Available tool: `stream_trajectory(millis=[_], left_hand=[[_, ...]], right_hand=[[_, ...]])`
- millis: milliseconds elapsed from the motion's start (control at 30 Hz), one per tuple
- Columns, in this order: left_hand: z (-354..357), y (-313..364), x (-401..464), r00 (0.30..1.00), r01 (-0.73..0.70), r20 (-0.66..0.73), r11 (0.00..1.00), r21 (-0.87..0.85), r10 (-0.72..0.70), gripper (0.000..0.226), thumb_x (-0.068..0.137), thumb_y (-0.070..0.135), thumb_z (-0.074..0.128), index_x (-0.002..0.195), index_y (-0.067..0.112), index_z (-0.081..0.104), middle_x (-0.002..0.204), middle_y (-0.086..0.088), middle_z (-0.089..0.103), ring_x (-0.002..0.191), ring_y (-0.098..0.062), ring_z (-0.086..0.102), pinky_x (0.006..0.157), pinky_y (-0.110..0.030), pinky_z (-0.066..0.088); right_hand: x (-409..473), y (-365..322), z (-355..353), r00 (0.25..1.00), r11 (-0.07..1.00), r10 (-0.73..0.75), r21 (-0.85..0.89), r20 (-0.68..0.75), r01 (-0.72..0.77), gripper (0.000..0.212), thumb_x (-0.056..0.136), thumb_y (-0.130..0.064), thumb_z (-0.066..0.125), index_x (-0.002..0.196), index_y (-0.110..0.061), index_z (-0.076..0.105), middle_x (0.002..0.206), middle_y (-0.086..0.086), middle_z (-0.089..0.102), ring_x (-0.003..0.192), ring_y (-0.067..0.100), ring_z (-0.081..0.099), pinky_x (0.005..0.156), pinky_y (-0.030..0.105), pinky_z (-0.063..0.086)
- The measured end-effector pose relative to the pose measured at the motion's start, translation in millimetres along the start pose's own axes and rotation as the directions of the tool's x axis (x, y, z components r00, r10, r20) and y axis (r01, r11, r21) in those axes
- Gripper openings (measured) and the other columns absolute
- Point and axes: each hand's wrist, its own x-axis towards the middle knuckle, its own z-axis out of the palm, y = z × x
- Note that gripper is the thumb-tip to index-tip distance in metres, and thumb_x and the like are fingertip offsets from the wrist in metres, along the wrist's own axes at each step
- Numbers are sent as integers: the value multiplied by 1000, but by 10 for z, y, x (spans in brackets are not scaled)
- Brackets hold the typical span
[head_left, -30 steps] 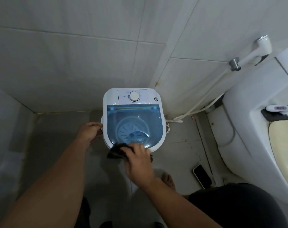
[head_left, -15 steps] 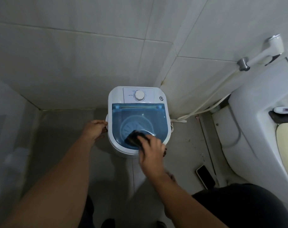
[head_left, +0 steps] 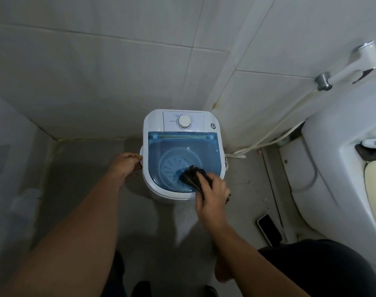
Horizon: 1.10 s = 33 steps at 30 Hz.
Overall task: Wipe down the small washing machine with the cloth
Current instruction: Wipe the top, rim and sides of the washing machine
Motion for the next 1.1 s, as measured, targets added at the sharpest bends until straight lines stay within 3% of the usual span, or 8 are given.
stream_trajectory(millis=[167, 300, 367, 500, 600, 700, 967, 1100], left_hand=[[-27, -4, 11, 1000, 6, -14, 1000, 18, -5, 4, 90, 16, 68, 86, 19, 68, 103, -9, 74, 86, -18, 69, 70, -28, 52], [-35, -1, 16, 1000, 22, 9, 1000, 14, -22, 2, 89, 17, 68, 87, 18, 69, 104, -11, 74, 91, -21, 69, 73, -28, 52], [-42, -4, 30, 1000, 26, 9, 1000, 10, -26, 2, 89, 18, 69, 87, 18, 69, 103, -12, 74, 93, -22, 70, 77, -30, 53], [-72, 10, 39, 997, 52, 56, 999, 16, -53, 4, 90, 18, 67, 93, 18, 69, 104, -9, 74, 92, -20, 70, 83, -35, 52], [-58, 23, -1, 997, 61, 55, 998, 1, -61, 4, 91, 17, 65, 94, 19, 68, 102, -7, 73, 92, -18, 68, 84, -36, 51], [-33, 29, -39, 998, 46, 44, 999, -11, -46, 4, 91, 17, 65, 91, 19, 68, 101, -6, 74, 86, -15, 68, 86, -35, 51], [-62, 61, -23, 994, 79, 70, 997, -14, -78, 5, 93, 15, 65, 90, 17, 68, 106, -10, 69, 84, -16, 66, 89, -37, 53], [-128, 61, -29, 985, 129, 118, 991, -32, -124, 8, 90, 18, 68, 98, 17, 69, 116, -9, 71, 102, -20, 67, 99, -40, 51]], right_hand=[[-155, -627, 352, 981, 986, -166, 41, 104, 162, 62, 78, -17, 70, 138, -24, 57, 130, 11, 56, 106, 32, 51, 86, 43, 36], [-123, -939, 465, 880, 900, -436, 105, 187, 423, 51, 88, -17, 65, 138, -24, 56, 130, 9, 56, 105, 33, 55, 85, 43, 41], [-120, -927, 393, 854, 874, -480, 189, 200, 447, 52, 87, -17, 63, 138, -24, 57, 129, 8, 56, 106, 32, 55, 85, 45, 43], [192, -586, -17, 956, 889, -295, 369, 4, 273, 53, 86, -6, 66, 138, -14, 60, 126, 12, 57, 113, 30, 55, 93, 48, 47], [645, -86, -241, 990, 964, 39, 264, -134, -2, 51, 87, -8, 67, 137, -18, 62, 125, 8, 56, 114, 27, 54, 95, 51, 47], [648, 119, -195, 984, 988, 151, 35, -91, -148, 49, 88, -18, 60, 137, -23, 61, 126, 8, 55, 111, 29, 53, 89, 50, 45], [-44, -753, 339, 971, 980, -200, 15, 131, 200, 55, 83, -23, 65, 137, -29, 58, 127, 7, 57, 107, 28, 51, 85, 41, 36], [-39, -1069, 417, 755, 833, -547, 145, 361, 534, 49, 90, -22, 60, 138, -29, 57, 121, 7, 56, 104, 31, 52, 84, 41, 33]])
